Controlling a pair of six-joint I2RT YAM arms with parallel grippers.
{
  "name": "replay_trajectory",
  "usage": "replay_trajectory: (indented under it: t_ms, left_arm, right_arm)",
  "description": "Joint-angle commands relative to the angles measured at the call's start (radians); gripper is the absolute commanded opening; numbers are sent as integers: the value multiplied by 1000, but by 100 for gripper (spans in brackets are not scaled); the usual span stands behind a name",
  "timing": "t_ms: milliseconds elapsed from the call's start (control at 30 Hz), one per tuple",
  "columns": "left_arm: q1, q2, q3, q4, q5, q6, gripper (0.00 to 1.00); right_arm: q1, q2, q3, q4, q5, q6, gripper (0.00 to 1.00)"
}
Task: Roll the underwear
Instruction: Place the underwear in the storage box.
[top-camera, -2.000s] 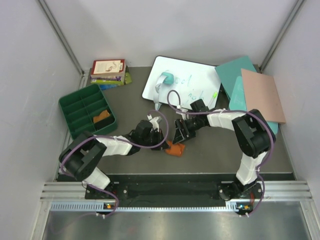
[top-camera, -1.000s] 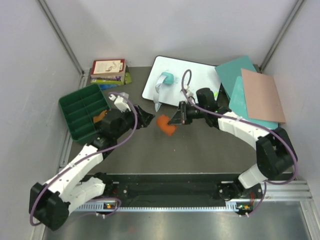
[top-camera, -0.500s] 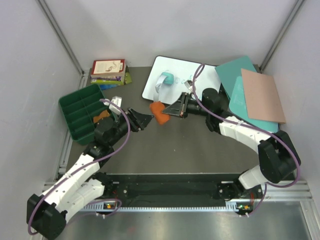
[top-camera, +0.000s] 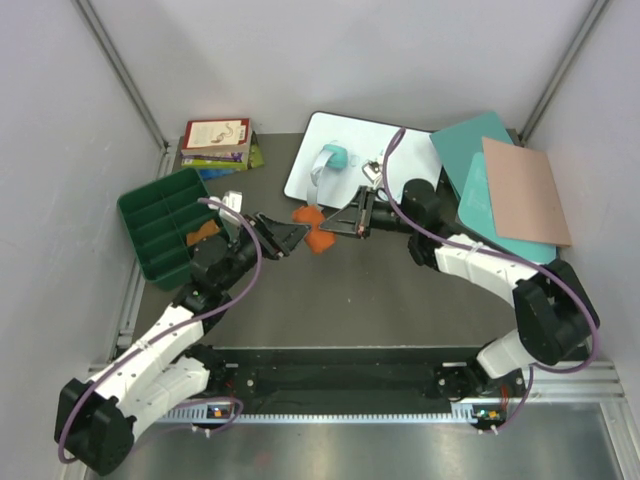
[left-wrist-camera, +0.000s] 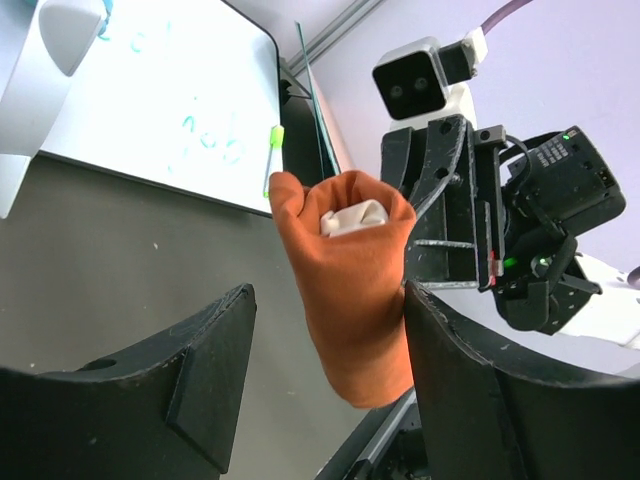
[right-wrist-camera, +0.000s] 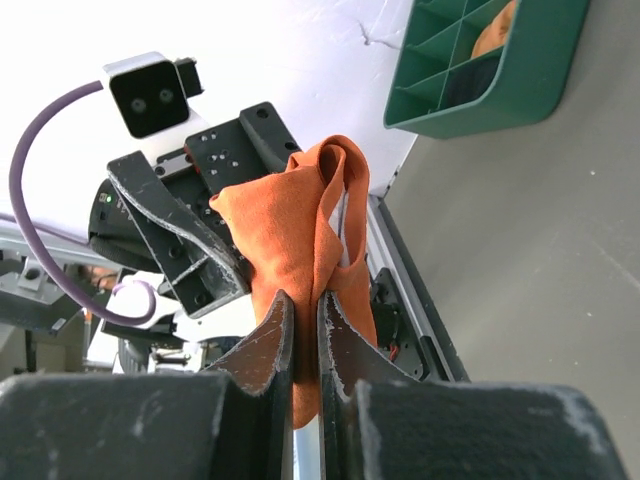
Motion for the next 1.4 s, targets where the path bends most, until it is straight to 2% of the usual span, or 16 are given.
replay_trajectory:
  t_ms: [0,167,267,400,500,600,733,767,800,833,933,967,1033,1167,1267,1367]
  left_arm:
    - [5,23,-1,115,28,-24,65]
    - [5,39,-10,152,43,-39,61]
    - [5,54,-12,173,62,-53,54]
    - [5,89,-13,193,141,-76,51]
    - [5,109,-19,210,154,-86,45]
    - [5,115,-24,212,157,-88,34]
    - [5,118,-9,161,124,-58,7]
    - [5,118,-6,144,107,-51,0]
    - [5,114,4,124,84,-38,0]
    - [7,111,7,69,30,-31,0]
    - [33,94,34,-67,-57,-10,0]
    - [65,91,45,-106,-115,-4,0]
    - [114,103,66,-147,-142,12,0]
    - [328,218,112,-175,-88,-31,0]
    - [437,330,180,-180,-96,-50,0]
    - [535,379,255,-271,-191,-50,0]
  right_arm:
    - [19,23,14,76,-27,14,0]
    - [21,28,16,78,-31,15,0]
    - [19,29,16,81,-25,12,0]
    - [19,33,19,83,-24,9,0]
    - [22,36,25,70,-25,0,0]
    - [21,37,25,64,-24,-6,0]
    - [21,33,42,0,-1,-66,1]
    - [19,29,58,-63,7,-89,6]
    - [21,20,72,-110,19,-117,14]
    - [21,16,85,-152,43,-179,28]
    - [0,0,161,-330,94,-305,56]
    - [-22,-1,167,-350,94,-316,59]
    - [-104,-1,175,-346,75,-312,63]
    - [-226,31,264,-405,87,-353,64]
    - [-269,101,439,-589,154,-453,64]
    - [-281,179,640,-782,222,-537,64]
